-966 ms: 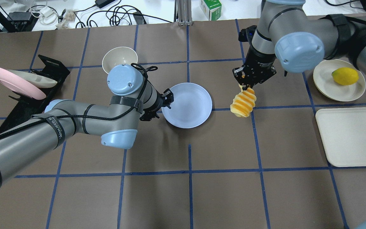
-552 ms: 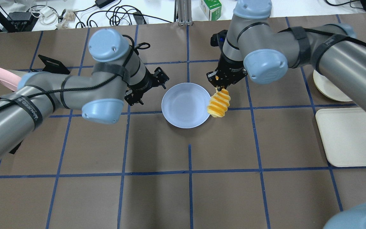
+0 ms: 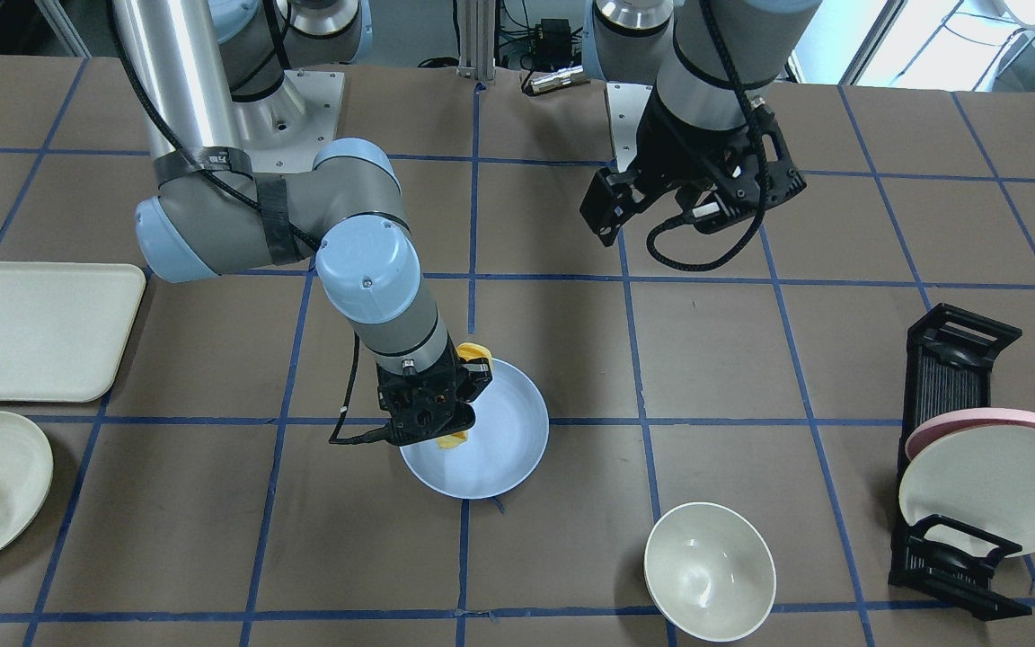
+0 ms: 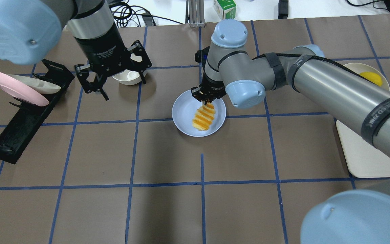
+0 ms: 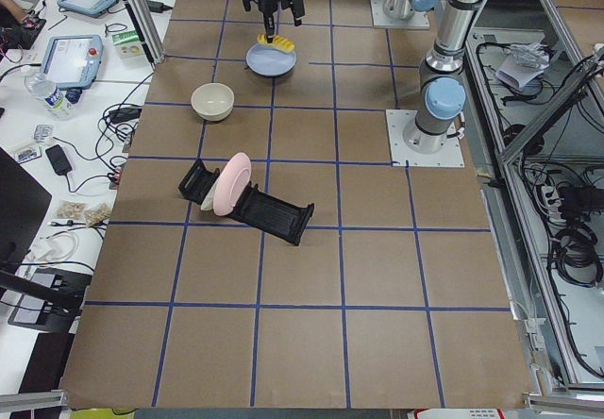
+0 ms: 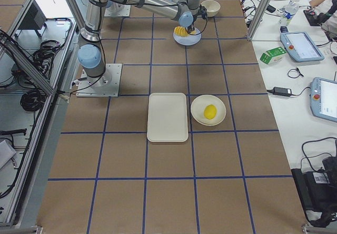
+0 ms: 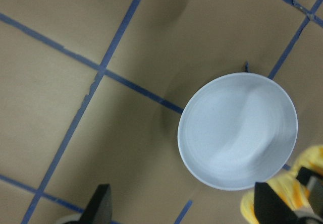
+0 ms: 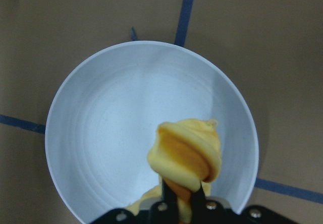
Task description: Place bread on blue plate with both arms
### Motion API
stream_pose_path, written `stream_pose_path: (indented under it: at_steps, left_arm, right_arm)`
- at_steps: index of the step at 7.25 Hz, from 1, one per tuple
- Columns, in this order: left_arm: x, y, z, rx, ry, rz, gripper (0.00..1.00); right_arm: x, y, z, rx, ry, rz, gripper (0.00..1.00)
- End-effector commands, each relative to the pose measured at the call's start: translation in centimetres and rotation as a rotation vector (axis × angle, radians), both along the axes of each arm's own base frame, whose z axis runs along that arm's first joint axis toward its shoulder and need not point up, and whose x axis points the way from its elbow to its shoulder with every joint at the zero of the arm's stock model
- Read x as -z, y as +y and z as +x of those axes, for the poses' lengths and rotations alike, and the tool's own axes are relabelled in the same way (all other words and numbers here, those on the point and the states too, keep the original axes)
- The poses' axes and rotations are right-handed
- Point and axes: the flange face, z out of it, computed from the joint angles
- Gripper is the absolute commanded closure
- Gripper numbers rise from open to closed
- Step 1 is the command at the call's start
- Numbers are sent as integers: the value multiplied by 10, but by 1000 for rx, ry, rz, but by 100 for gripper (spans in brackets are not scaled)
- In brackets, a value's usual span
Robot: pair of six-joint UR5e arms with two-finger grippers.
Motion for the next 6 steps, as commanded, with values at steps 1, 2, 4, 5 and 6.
stream_pose_path:
  at_steps: [1,2,4,5,6]
  left_arm:
    - [-9,-19,5,287,-5,-113,0]
    - [-10,-31,8,406,7,-173,0]
    - [-7,-42,9,453,28,-195,3]
    - [-8,-42,14,441,27,-197,2]
    - [-8,-43,21,437,28,-192,2]
  right_arm:
    - [22,-2,6,6,-23,3,37]
    - [18,-7,7,16,-40,-46,0]
    - [12,-9,7,21,-47,-62,0]
    - [8,-11,4,25,-42,-69,0]
    - [-8,-20,-6,43,-47,-90,0]
